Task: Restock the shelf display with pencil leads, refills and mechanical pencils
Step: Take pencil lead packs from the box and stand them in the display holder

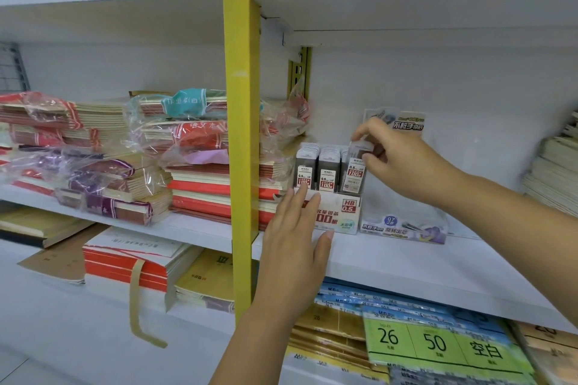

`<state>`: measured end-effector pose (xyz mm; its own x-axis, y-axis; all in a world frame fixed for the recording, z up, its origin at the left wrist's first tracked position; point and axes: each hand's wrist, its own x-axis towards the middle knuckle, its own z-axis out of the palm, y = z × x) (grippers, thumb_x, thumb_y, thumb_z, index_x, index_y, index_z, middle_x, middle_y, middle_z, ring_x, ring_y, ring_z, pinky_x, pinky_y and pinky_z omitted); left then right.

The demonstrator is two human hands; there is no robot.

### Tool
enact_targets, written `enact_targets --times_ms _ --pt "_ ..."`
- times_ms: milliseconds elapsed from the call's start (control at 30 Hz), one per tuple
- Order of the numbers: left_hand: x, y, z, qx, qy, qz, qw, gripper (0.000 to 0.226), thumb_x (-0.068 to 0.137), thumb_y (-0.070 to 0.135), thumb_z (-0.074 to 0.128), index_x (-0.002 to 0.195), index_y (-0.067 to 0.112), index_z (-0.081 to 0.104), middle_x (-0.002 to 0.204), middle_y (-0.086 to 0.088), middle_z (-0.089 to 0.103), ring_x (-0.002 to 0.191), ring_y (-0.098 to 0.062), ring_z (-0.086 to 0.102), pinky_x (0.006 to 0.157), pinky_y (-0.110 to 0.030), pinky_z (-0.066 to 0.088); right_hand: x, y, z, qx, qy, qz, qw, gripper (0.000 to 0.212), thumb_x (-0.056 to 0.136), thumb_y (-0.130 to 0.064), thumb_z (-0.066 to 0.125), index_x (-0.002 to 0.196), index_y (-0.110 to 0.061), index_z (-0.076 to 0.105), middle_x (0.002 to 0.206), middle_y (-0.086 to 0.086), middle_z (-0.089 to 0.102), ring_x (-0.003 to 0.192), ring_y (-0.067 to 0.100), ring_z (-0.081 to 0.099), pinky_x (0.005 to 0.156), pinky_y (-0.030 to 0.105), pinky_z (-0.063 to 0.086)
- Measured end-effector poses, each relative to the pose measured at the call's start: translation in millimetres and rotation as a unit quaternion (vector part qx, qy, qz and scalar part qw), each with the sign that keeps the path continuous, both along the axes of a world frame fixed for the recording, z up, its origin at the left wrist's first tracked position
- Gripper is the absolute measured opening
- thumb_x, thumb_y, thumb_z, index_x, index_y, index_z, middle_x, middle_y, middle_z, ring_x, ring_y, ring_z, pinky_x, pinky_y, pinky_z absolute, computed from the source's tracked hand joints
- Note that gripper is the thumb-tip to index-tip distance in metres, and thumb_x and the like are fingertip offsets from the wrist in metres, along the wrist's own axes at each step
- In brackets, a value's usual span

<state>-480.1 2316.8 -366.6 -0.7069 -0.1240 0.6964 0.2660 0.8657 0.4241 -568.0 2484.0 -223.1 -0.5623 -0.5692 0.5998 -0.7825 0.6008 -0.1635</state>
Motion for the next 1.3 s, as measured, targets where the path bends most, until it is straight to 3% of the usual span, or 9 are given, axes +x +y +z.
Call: enact_targets --times_ms 133,333,500,667,833,967,1067,1167,1300 --pt "0 -1 -2 -0.005 0.002 0.001 1.0 0.057 0.101 0.04 0.049 0.154 0.031 0.029 0.165 0.016 0.01 0.152 -0.005 0.002 0.122 -0.029 0.01 -16 -6 -11 -0.005 -0.007 -0.013 1.0 0.023 0.091 -0.016 0.062 0.103 -0.035 0.058 0.097 -0.007 0.05 0.083 0.007 0.05 0.068 0.024 0.037" --pt "2 -1 -1 0.009 -0.001 -0.015 1.0 0.057 0.101 0.037 0.051 0.154 0.03 0.031 0.165 0.017 0.01 0.152 -0.004 0.001 0.123 -0.03 0.011 -17 -2 -28 -0.033 -0.048 -0.041 0.997 0.034 0.096 -0.021 0.055 0.128 -0.032 0.06 0.104 0.0 0.045 0.101 0.015 0.045 0.083 0.023 0.031" --pt "20 8 3 0.048 0.015 -0.039 0.998 0.053 0.1 0.034 0.053 0.151 0.031 0.037 0.156 0.022 0.024 0.147 0.002 0.011 0.119 -0.021 0.011 13 12 -34 -0.072 -0.058 -0.04 0.995 0.043 0.1 -0.016 0.048 0.14 -0.03 0.046 0.133 0.0 0.047 0.123 0.016 0.043 0.105 0.034 0.036" --pt "66 29 -24 0.072 0.044 -0.039 0.996 0.034 0.095 0.033 0.052 0.128 0.029 0.059 0.116 0.019 0.057 0.111 -0.002 0.048 0.094 -0.015 0.038 88 45 -73 -0.226 -0.085 0.034 0.97 0.026 0.097 -0.013 0.053 0.109 -0.034 0.063 0.104 -0.015 0.064 0.098 0.0 0.059 0.082 0.009 0.044" --pt "111 53 -134 0.088 -0.179 -0.11 0.974 0.035 0.097 0.026 0.056 0.132 0.028 0.056 0.119 0.013 0.056 0.104 -0.006 0.052 0.089 -0.03 0.049 145 80 -203 -0.217 -0.314 0.003 0.924 0.025 0.096 -0.015 0.056 0.096 -0.039 0.064 0.092 -0.015 0.069 0.088 0.002 0.063 0.074 0.012 0.046" --pt "141 61 -243 0.149 -0.384 -0.085 0.907 0.049 0.1 0.028 0.056 0.146 0.019 0.041 0.141 -0.003 0.048 0.124 -0.021 0.051 0.103 -0.038 0.044 168 99 -345 -0.15 -0.511 -0.118 0.838 0.018 0.099 -0.017 0.053 0.101 -0.032 0.062 0.112 -0.001 0.064 0.103 0.013 0.06 0.074 0.01 0.045" --pt "156 68 -300 0.201 -0.489 -0.041 0.848 0.06 0.101 0.033 0.054 0.152 0.014 0.03 0.153 -0.007 0.038 0.138 -0.024 0.043 0.113 -0.04 0.035 176 107 -424 -0.123 -0.578 -0.185 0.786 0.021 0.099 -0.014 0.05 0.117 -0.023 0.057 0.125 0.006 0.059 0.108 0.014 0.056 0.081 0.018 0.042" --pt "162 70 -335 0.244 -0.546 -0.024 0.801 0.063 0.102 0.036 0.052 0.155 0.015 0.024 0.157 -0.006 0.033 0.14 -0.021 0.04 0.114 -0.035 0.035 173 105 -471 -0.098 -0.611 -0.216 0.755 0.037 0.098 -0.012 0.051 0.134 -0.021 0.048 0.138 0.005 0.049 0.107 0.011 0.05 0.075 0.015 0.043" --pt "159 69 -361 0.287 -0.576 -0.007 0.766 0.062 0.102 0.038 0.05 0.155 0.019 0.025 0.156 0.001 0.036 0.132 -0.012 0.046 0.1 -0.02 0.036 164 89 -511 -0.097 -0.593 -0.268 0.753 0.064 0.092 -0.018 0.063 0.147 -0.015 0.031 0.149 0.007 0.036 0.132 0.019 0.04 0.102 0.023 0.033"
